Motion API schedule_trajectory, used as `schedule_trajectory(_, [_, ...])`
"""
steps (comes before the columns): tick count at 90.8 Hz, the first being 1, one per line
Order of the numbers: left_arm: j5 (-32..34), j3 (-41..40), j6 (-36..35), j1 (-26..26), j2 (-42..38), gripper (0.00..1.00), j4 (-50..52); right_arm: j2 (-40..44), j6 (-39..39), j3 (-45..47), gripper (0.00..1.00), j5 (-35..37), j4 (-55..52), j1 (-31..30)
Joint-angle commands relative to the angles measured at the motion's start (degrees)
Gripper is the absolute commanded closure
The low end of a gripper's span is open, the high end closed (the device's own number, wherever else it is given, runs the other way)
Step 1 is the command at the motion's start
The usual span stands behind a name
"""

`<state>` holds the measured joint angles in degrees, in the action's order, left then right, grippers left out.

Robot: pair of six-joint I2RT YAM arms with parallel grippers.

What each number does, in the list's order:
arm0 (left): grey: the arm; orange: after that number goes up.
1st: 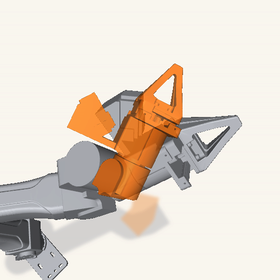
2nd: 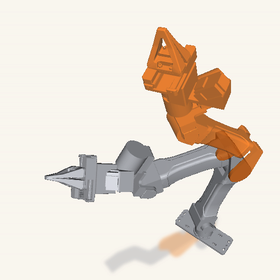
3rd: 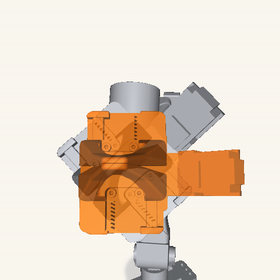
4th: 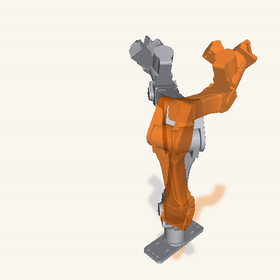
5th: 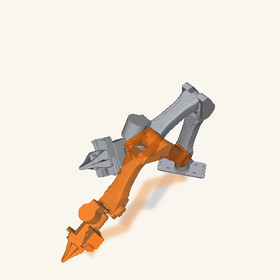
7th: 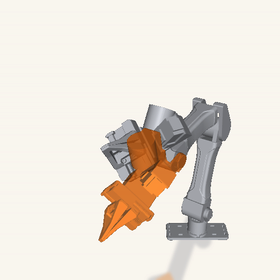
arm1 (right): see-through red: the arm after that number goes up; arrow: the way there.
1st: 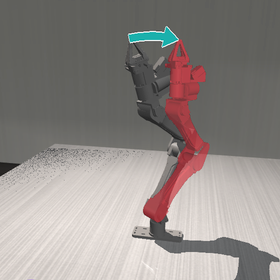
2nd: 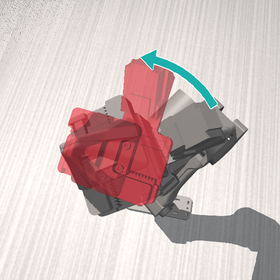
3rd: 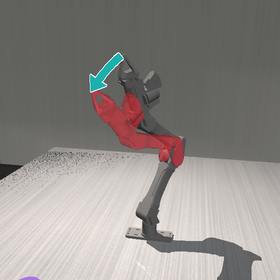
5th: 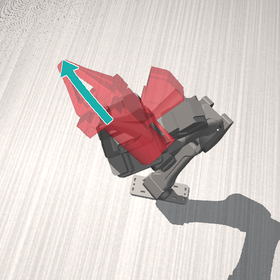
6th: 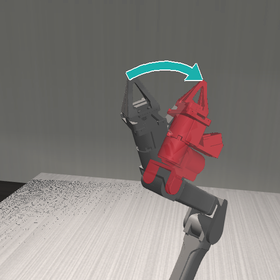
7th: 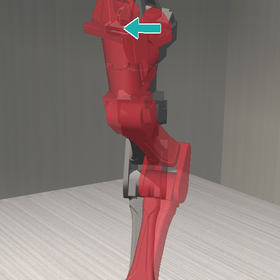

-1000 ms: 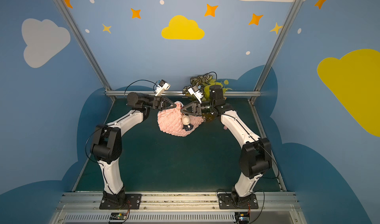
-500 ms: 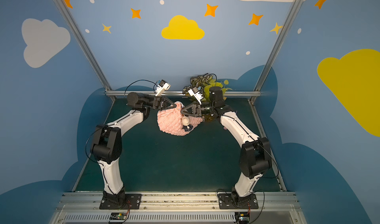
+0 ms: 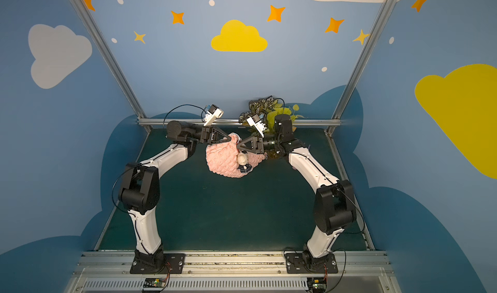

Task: Remove the decoration from the bag
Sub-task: Remove the decoration item from the bag.

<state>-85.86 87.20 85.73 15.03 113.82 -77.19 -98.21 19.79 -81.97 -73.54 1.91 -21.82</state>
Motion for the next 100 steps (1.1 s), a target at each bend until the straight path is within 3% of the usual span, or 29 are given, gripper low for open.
schedule_trajectory(1, [-4.2, 1.3, -0.4, 0.1, -3.0, 0.98, -3.1, 1.3, 2.8, 1.7, 1.0, 2.3, 2.4, 1.0])
schedule_trajectory(26, [-2.9, 1.0, -1.1, -0.2, -4.0, 0.98, -3.0, 1.3, 7.8, 3.1, 1.0, 5.1, 6.3, 2.3])
schedule_trajectory(34, [-3.0, 0.9, -0.9, -0.2, -4.1, 0.98, -3.0, 1.0, 13.5, 4.6, 1.0, 7.1, 11.6, 2.9])
schedule_trajectory(58, [-3.3, -0.7, -1.3, -0.1, -4.5, 0.98, -3.1, -4.3, 44.0, 7.0, 1.0, 13.6, 38.2, 3.3])
schedule_trajectory(80, [-3.1, -2.2, -1.9, 0.1, -4.3, 0.98, -3.1, -15.8, 84.9, 5.9, 1.0, 25.8, 77.9, 3.6])
schedule_trajectory(100, [-2.3, -3.5, -2.7, 0.0, -4.2, 0.98, -3.0, -15.1, 84.0, 4.7, 1.0, 28.5, 77.9, 2.2])
